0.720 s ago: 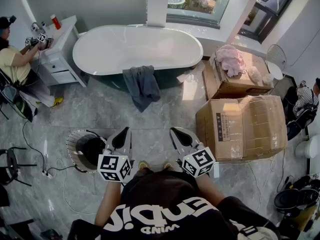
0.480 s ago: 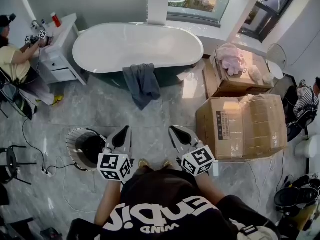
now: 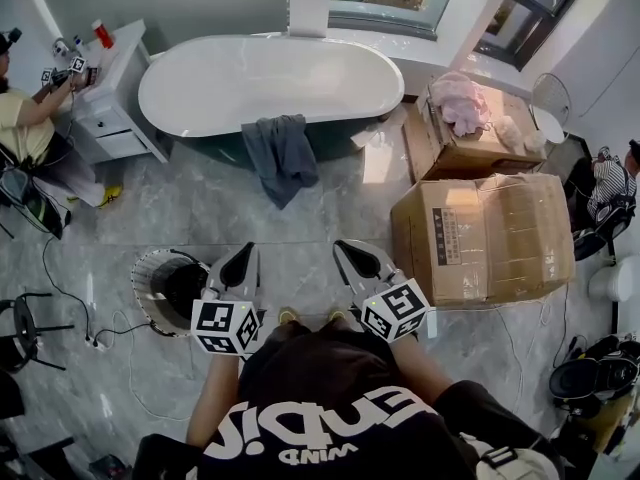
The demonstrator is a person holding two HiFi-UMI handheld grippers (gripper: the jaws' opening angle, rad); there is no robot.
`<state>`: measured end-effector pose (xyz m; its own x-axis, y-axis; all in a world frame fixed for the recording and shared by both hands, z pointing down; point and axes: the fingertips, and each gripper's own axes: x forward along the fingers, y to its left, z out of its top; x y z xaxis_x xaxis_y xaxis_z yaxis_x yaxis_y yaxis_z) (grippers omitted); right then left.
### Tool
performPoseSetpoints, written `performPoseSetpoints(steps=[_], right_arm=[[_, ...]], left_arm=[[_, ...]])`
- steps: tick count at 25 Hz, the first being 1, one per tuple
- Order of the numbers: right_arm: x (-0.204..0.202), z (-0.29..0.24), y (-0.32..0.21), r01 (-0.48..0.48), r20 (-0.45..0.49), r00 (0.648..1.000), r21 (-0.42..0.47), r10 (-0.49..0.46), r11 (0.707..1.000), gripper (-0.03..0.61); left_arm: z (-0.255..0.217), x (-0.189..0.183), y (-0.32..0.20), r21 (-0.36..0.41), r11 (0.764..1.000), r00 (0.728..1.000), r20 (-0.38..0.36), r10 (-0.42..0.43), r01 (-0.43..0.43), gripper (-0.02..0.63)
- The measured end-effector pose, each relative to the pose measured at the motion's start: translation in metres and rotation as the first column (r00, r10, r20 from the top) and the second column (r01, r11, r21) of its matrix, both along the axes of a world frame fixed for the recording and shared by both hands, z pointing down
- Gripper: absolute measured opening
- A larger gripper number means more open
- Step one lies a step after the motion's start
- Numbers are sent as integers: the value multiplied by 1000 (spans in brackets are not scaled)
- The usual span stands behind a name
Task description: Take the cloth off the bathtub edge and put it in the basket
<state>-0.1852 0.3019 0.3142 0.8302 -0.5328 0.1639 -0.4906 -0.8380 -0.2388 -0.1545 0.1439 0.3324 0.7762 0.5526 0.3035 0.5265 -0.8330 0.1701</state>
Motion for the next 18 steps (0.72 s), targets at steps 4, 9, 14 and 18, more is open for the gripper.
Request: performPoseSetpoints(steps=[4,9,14,18], right_arm=[[0,3,-6,-25,6,1000,-20,26,999,9],[0,9,-13,-75,0,997,-20,75,997,9],[3,11,-21,-95,5,995,-31,95,995,9],[10,13,-18,-115,8,993,-36,116,993,9]], left_arm=[[7,1,-3,3,999,999,6,33,-33,-3],[14,8,-9,-2,997,997,-3,79,-79,-3],[15,17,-17,-12,995,995,-2,96,-96,-3],[21,26,-17,-19,995,995,8,103,-103,-3]])
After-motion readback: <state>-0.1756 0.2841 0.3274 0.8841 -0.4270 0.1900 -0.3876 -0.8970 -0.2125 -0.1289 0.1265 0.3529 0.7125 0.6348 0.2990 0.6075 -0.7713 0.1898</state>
